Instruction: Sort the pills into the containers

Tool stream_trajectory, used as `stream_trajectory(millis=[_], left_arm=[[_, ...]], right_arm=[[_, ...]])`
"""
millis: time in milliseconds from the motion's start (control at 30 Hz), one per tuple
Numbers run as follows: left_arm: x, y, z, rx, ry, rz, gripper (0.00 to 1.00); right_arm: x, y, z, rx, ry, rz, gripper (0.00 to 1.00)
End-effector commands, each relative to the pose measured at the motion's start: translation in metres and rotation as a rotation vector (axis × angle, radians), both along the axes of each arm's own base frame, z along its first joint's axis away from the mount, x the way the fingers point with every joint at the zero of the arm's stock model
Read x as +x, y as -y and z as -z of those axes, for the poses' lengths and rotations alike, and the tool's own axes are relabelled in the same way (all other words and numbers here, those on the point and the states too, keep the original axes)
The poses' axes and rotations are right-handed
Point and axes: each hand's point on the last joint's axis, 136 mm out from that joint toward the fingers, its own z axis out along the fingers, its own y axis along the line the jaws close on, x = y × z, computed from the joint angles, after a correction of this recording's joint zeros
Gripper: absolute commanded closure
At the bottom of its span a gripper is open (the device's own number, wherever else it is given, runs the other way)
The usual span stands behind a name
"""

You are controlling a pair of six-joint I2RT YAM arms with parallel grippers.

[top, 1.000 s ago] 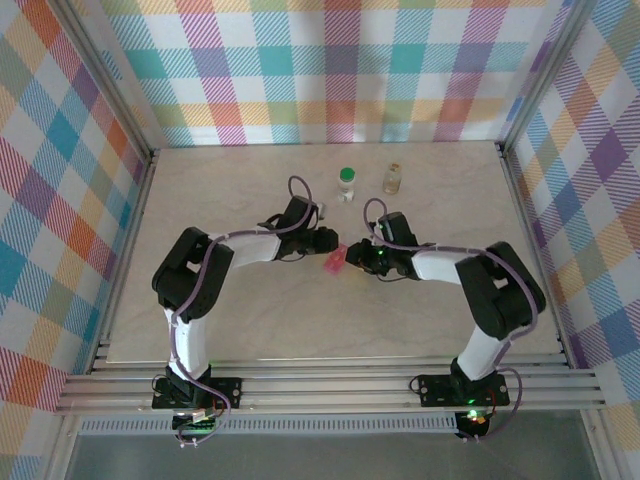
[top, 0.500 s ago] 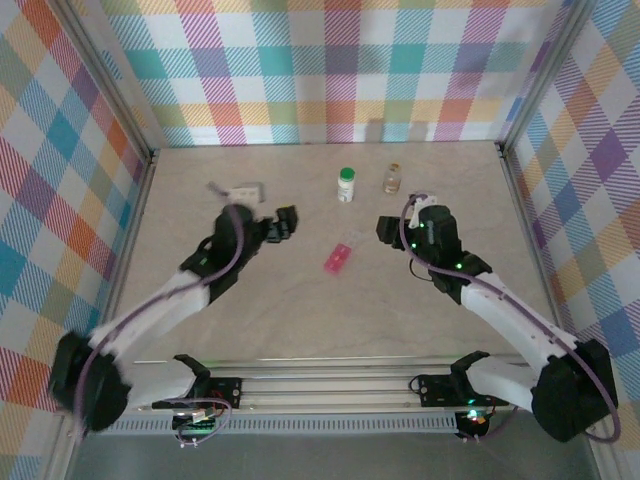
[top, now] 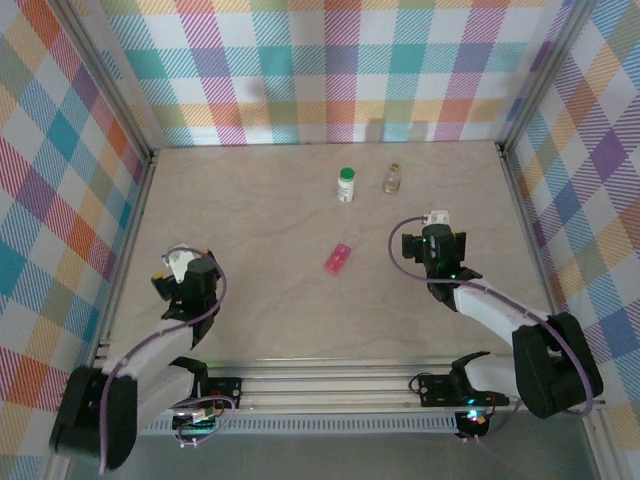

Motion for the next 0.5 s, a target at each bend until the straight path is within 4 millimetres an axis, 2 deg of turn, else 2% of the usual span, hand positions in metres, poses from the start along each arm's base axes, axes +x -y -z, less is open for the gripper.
stream_trajectory(millis=[0, 67, 200, 267, 333, 400, 467], left_arm=[[0.042, 0.017, -0.014, -0.054, 0.059, 0.107, 0.00], [0.060, 0.023, -0.010, -0.073, 0.057, 0.145, 0.00], [0.094, 0.045, -0.004, -0.050, 0.006, 0.291, 0.00], [0.100, 0.054, 0.003, -0.037, 0.029, 0.362, 0.00], [0.104, 0.055, 0.020, -0.044, 0.051, 0.381, 0.00], [0.105, 0.053, 0.023, -0.097, 0.027, 0.407, 0.00], [0.106, 0.057, 0.024, -0.098, 0.024, 0.433, 0.00]], right_arm=[[0.010, 0.019, 0.013, 0.035, 0.002, 0.080, 0.01], [0.013, 0.030, 0.024, 0.052, -0.034, 0.131, 0.01], [0.026, 0.052, 0.018, 0.088, 0.018, 0.208, 0.01], [0.032, 0.069, 0.021, 0.108, 0.013, 0.256, 0.01], [0.037, 0.080, 0.020, 0.119, 0.027, 0.274, 0.01], [0.039, 0.082, 0.023, 0.141, 0.071, 0.244, 0.01], [0.041, 0.068, 0.022, 0.140, 0.099, 0.150, 0.01]])
